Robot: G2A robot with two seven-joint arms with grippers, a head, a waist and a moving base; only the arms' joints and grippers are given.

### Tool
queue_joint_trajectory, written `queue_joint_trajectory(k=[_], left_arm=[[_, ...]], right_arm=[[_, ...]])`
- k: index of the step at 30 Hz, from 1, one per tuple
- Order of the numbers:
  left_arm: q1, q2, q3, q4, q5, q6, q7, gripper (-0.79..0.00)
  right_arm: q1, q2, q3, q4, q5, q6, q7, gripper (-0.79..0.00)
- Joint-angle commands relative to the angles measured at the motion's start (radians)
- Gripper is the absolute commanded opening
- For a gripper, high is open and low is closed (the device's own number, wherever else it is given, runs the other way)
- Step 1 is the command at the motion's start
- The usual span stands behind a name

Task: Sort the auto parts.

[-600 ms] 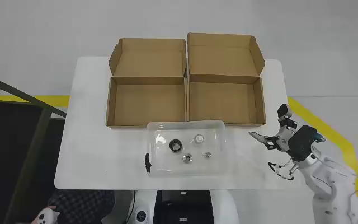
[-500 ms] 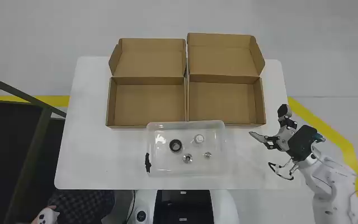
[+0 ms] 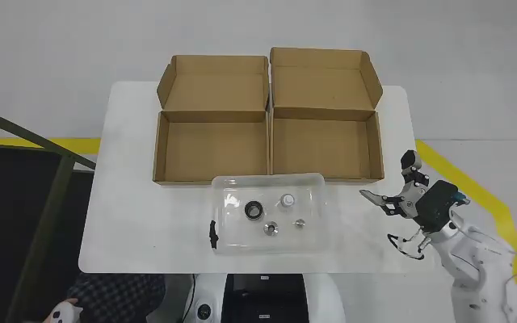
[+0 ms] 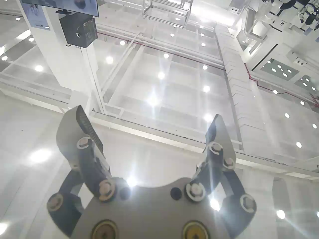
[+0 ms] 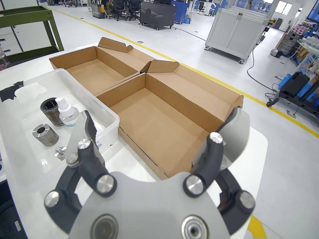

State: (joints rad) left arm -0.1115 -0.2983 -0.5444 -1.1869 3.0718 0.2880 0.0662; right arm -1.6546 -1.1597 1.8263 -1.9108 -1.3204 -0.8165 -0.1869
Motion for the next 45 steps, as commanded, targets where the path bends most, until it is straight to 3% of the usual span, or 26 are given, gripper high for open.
queue_joint_trajectory(k=[1, 12, 21, 32, 45], left_arm=[[0.000, 0.000, 0.000, 0.000, 0.000, 0.000, 0.000, 0.000], [0.000, 0.000, 0.000, 0.000, 0.000, 0.000, 0.000, -0.001], [0.000, 0.000, 0.000, 0.000, 0.000, 0.000, 0.000, 0.000], [0.000, 0.000, 0.000, 0.000, 0.000, 0.000, 0.000, 0.000], [0.000, 0.000, 0.000, 0.000, 0.000, 0.000, 0.000, 0.000]], right_arm=[[0.000, 0.000, 0.000, 0.000, 0.000, 0.000, 0.000, 0.000], [0.000, 0.000, 0.000, 0.000, 0.000, 0.000, 0.000, -0.001], [0.034, 0.010, -0.063, -0.054, -0.023, -0.037, 0.159, 0.000], [0.113, 0.019, -0.262, -0.158, -0.008, -0.120, 0.409, 0.000], [0.229, 0.014, -0.511, -0.126, -0.016, -0.074, 0.622, 0.000]])
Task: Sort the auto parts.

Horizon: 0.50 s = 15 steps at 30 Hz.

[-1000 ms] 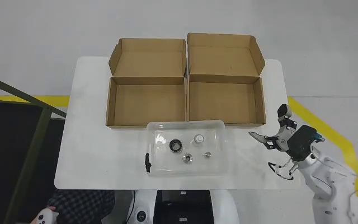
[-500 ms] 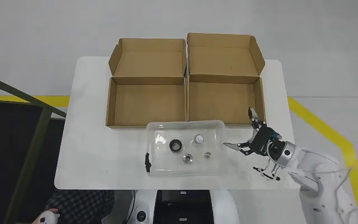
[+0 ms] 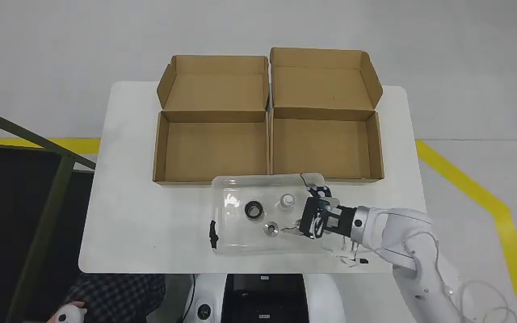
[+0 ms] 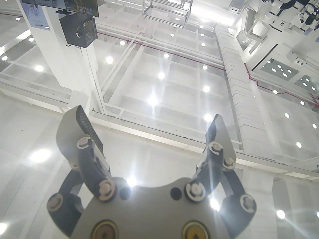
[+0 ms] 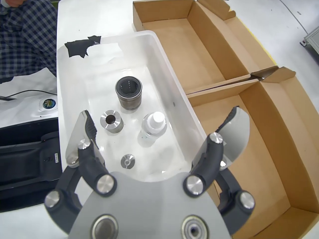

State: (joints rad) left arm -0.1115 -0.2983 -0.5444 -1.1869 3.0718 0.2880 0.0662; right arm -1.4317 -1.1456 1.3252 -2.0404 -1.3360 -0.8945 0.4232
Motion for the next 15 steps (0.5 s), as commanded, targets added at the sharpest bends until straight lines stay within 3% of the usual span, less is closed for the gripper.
queue_joint_trajectory(k=[1, 15], left_arm=[[0.000, 0.000, 0.000, 0.000, 0.000, 0.000, 0.000, 0.000], [0.000, 0.000, 0.000, 0.000, 0.000, 0.000, 0.000, 0.000]], right_arm=[[0.013, 0.000, -0.018, 0.005, -0.001, 0.009, 0.022, 0.000], [0.067, 0.007, -0.082, 0.054, -0.023, 0.036, 0.116, -0.003]])
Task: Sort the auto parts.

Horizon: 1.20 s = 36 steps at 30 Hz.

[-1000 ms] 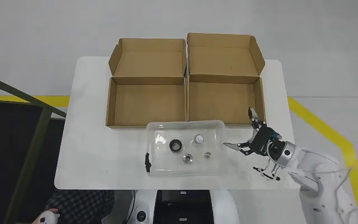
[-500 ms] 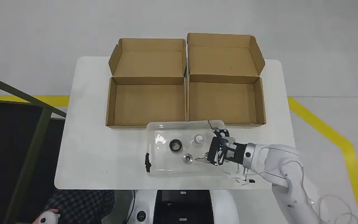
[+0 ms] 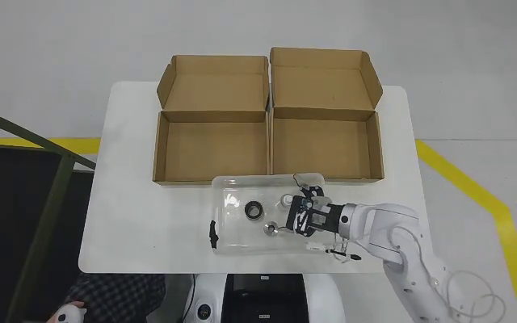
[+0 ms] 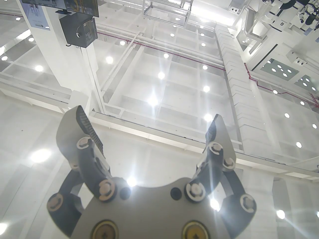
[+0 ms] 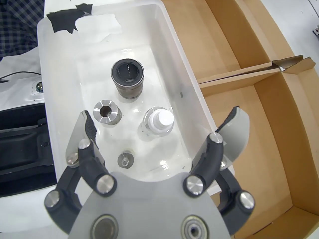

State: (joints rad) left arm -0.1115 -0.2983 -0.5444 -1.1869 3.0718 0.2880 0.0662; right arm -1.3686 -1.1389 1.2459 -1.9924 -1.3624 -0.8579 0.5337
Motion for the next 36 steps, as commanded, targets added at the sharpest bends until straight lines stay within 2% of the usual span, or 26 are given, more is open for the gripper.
queue_joint_trajectory(k=[1, 3, 5, 7, 12, 16, 18, 21, 23, 36], left_arm=[[0.000, 0.000, 0.000, 0.000, 0.000, 0.000, 0.000, 0.000], [0.000, 0.000, 0.000, 0.000, 0.000, 0.000, 0.000, 0.000], [0.000, 0.000, 0.000, 0.000, 0.000, 0.000, 0.000, 0.000], [0.000, 0.000, 0.000, 0.000, 0.000, 0.000, 0.000, 0.000], [0.000, 0.000, 0.000, 0.000, 0.000, 0.000, 0.000, 0.000], [0.000, 0.000, 0.000, 0.000, 0.000, 0.000, 0.000, 0.000], [0.000, 0.000, 0.000, 0.000, 0.000, 0.000, 0.000, 0.000], [0.000, 0.000, 0.000, 0.000, 0.000, 0.000, 0.000, 0.000], [0.000, 0.000, 0.000, 0.000, 0.000, 0.000, 0.000, 0.000], [0.000, 0.000, 0.000, 0.000, 0.000, 0.000, 0.000, 0.000]], right_arm=[[0.008, 0.001, -0.006, 0.013, 0.006, 0.000, 0.011, -0.037], [0.017, 0.002, -0.012, 0.026, 0.016, 0.002, 0.021, -0.083], [0.024, 0.002, -0.018, 0.036, 0.024, 0.006, 0.030, -0.191], [0.030, 0.003, -0.023, 0.046, 0.031, 0.010, 0.037, -0.259], [0.050, 0.005, -0.038, 0.075, 0.041, 0.018, 0.047, -0.397], [0.068, 0.005, -0.052, 0.093, 0.042, 0.032, 0.051, -0.422], [0.076, 0.005, -0.060, 0.102, 0.040, 0.039, 0.051, -0.468], [0.087, 0.005, -0.071, 0.112, 0.038, 0.045, 0.050, -0.610], [0.092, 0.006, -0.076, 0.113, 0.039, 0.042, 0.047, -0.785], [0.046, 0.028, -0.027, 0.013, 0.085, -0.026, -0.003, -0.785]])
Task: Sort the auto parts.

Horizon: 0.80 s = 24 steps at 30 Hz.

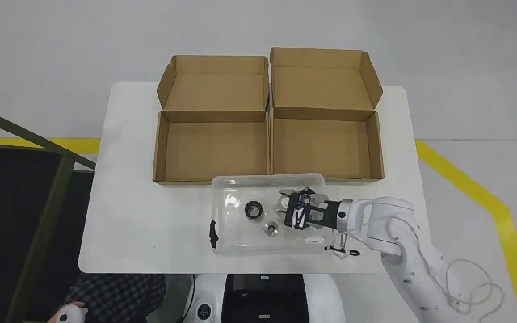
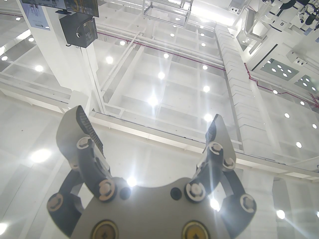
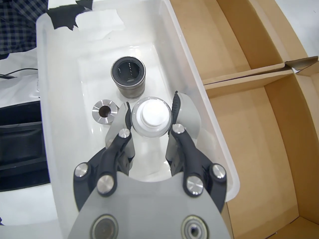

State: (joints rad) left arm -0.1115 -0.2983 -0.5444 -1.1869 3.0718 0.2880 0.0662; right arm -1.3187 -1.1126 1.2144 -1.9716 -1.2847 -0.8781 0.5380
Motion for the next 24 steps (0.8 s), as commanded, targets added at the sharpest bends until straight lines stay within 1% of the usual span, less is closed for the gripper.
queue_joint_trajectory(k=[1, 6, 11, 16, 24], left_arm=[[0.000, 0.000, 0.000, 0.000, 0.000, 0.000, 0.000, 0.000], [0.000, 0.000, 0.000, 0.000, 0.000, 0.000, 0.000, 0.000], [0.000, 0.000, 0.000, 0.000, 0.000, 0.000, 0.000, 0.000], [0.000, 0.000, 0.000, 0.000, 0.000, 0.000, 0.000, 0.000], [0.000, 0.000, 0.000, 0.000, 0.000, 0.000, 0.000, 0.000]], right_arm=[[-0.008, 0.003, 0.010, -0.016, 0.015, -0.013, -0.017, -0.785], [-0.021, 0.011, 0.041, -0.049, 0.051, -0.033, -0.079, -0.785], [-0.016, 0.015, 0.072, -0.059, 0.097, -0.041, -0.168, -0.785], [-0.009, 0.020, 0.115, -0.071, 0.160, -0.050, -0.254, -0.785], [0.009, 0.028, 0.206, -0.099, 0.283, -0.036, -0.352, -0.785]])
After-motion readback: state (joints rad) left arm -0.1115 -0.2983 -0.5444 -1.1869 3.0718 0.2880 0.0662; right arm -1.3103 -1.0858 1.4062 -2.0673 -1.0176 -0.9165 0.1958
